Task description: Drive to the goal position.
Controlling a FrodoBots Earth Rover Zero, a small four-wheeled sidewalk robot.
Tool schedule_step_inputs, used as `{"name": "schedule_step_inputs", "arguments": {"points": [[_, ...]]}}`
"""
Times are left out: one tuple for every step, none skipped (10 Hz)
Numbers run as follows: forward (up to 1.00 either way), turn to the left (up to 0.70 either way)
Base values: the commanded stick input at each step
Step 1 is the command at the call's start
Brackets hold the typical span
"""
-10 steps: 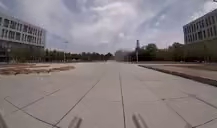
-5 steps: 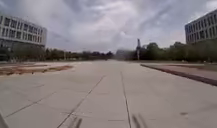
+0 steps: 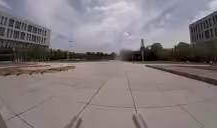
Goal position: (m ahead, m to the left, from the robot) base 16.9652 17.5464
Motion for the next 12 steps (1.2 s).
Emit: {"name": "schedule_step_inputs", "arguments": {"points": [[1.0,0.0],[1.0,0.0],[1.0,0.0],[1.0,0.0],[1.0,0.0],[1.0,0.0],[1.0,0.0],[1.0,0.0],[1.0,0.0],[1.0,0.0],[1.0,0.0],[1.0,0.0]]}}
